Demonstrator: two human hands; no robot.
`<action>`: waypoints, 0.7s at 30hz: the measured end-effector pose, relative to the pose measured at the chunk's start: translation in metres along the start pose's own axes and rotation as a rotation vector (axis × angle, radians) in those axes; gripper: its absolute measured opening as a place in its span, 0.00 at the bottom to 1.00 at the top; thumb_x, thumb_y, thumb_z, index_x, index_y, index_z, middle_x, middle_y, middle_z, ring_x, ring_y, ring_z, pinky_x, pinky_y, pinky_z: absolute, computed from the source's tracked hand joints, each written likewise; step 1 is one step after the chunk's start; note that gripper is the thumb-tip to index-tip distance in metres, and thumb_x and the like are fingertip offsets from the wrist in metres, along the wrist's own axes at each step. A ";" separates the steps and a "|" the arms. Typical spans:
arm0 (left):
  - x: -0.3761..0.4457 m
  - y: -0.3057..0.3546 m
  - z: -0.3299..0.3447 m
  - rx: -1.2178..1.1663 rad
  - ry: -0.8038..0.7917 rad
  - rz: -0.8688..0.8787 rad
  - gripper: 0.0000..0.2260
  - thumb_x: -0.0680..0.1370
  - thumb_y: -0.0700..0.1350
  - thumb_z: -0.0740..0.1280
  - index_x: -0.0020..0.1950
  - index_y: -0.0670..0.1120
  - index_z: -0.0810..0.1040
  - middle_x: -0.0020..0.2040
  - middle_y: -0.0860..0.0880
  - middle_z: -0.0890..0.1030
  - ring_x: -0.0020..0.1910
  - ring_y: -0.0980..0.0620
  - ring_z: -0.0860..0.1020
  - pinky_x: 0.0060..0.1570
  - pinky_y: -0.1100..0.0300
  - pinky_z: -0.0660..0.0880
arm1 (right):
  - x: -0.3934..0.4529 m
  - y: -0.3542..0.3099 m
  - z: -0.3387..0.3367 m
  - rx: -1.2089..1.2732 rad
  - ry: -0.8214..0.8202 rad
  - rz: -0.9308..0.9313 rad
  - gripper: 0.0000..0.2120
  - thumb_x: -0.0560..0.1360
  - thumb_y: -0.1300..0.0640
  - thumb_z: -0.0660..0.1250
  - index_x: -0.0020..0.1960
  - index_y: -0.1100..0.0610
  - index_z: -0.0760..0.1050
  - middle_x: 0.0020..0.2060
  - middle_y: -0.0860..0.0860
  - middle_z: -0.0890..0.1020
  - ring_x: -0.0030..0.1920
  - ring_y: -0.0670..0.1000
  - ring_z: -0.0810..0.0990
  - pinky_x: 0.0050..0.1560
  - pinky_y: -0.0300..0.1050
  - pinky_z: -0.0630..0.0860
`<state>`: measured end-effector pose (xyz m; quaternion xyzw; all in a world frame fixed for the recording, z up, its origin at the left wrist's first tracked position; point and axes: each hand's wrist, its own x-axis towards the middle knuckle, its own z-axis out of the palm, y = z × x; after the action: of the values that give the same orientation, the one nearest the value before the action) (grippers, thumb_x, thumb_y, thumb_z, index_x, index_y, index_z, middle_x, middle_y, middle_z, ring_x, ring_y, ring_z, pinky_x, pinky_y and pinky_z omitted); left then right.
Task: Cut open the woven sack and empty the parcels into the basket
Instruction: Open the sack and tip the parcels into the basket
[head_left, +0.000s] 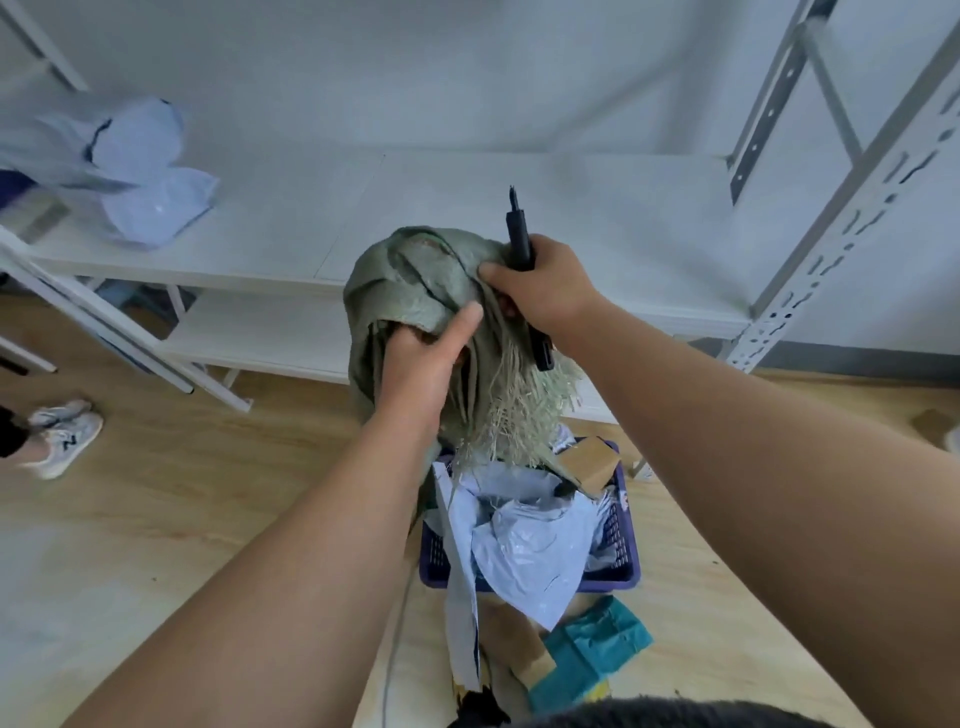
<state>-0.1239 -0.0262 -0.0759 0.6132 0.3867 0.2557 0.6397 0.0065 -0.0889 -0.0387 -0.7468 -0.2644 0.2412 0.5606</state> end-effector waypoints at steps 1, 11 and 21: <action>-0.006 -0.007 -0.001 0.105 0.028 0.009 0.28 0.62 0.63 0.76 0.57 0.54 0.78 0.52 0.58 0.83 0.55 0.56 0.80 0.54 0.60 0.74 | 0.000 0.000 -0.001 0.022 -0.018 0.012 0.07 0.73 0.57 0.71 0.43 0.55 0.72 0.31 0.50 0.76 0.32 0.50 0.77 0.40 0.46 0.78; -0.021 -0.040 0.013 0.329 0.204 -0.087 0.10 0.76 0.39 0.68 0.55 0.36 0.78 0.52 0.41 0.82 0.56 0.41 0.79 0.53 0.54 0.74 | -0.006 0.003 0.023 0.274 -0.257 0.065 0.06 0.75 0.59 0.70 0.45 0.59 0.74 0.28 0.51 0.76 0.25 0.46 0.73 0.32 0.39 0.74; 0.007 -0.016 -0.004 0.324 0.383 -0.041 0.06 0.76 0.41 0.65 0.52 0.46 0.77 0.44 0.51 0.78 0.45 0.46 0.76 0.42 0.61 0.72 | -0.025 0.048 0.038 -0.115 -0.285 0.066 0.16 0.74 0.56 0.70 0.60 0.58 0.73 0.35 0.50 0.79 0.36 0.51 0.80 0.42 0.50 0.80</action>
<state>-0.1249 -0.0201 -0.0925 0.6400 0.5491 0.2889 0.4531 -0.0307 -0.0894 -0.0930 -0.7441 -0.3301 0.3477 0.4653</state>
